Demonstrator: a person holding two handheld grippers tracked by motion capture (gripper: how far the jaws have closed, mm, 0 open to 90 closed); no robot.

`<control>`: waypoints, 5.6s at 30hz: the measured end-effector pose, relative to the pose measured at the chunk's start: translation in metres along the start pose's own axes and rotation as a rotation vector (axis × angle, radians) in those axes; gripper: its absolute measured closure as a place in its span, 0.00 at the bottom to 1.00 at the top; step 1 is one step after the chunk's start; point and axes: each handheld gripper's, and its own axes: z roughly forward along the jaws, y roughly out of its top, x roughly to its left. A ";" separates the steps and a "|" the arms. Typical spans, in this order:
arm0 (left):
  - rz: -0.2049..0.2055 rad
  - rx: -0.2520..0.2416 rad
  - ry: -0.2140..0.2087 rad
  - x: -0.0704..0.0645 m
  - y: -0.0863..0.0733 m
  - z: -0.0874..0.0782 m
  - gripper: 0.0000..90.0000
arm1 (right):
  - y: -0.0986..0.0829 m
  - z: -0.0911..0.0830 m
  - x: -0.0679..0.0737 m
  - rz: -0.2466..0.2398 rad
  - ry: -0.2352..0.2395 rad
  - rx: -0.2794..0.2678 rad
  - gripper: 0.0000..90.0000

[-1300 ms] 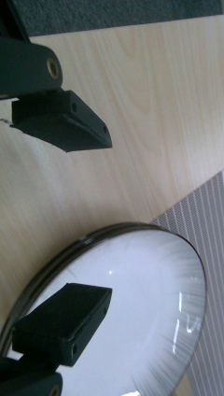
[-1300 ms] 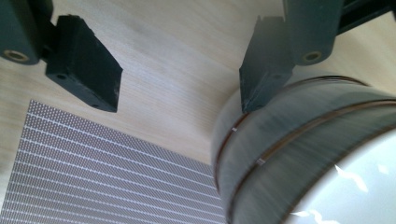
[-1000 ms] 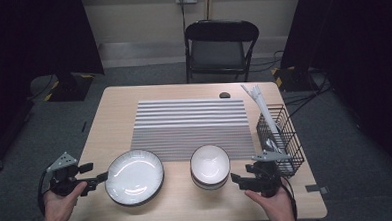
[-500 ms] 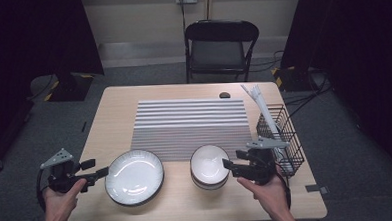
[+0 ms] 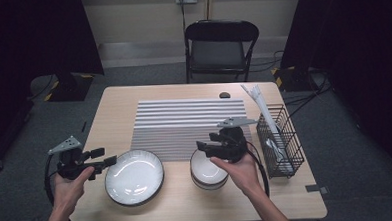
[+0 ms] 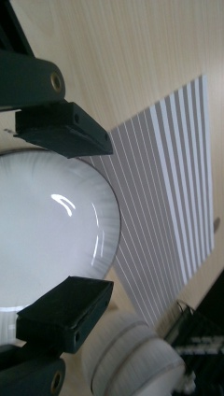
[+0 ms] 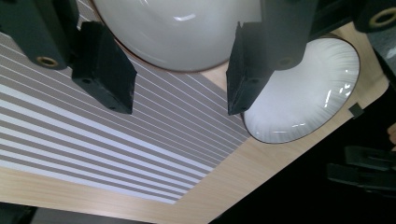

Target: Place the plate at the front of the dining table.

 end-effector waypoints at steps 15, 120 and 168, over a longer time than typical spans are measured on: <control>-0.035 0.041 0.026 0.010 -0.013 -0.004 0.35 | 0.028 0.053 0.055 -0.086 0.179 0.052 0.44; -0.072 0.198 0.024 0.036 -0.043 0.020 0.87 | -0.007 0.192 0.078 0.062 -0.010 0.236 0.96; -0.165 0.130 -0.032 0.049 -0.046 0.006 0.82 | -0.015 0.190 0.089 0.083 0.043 0.236 0.98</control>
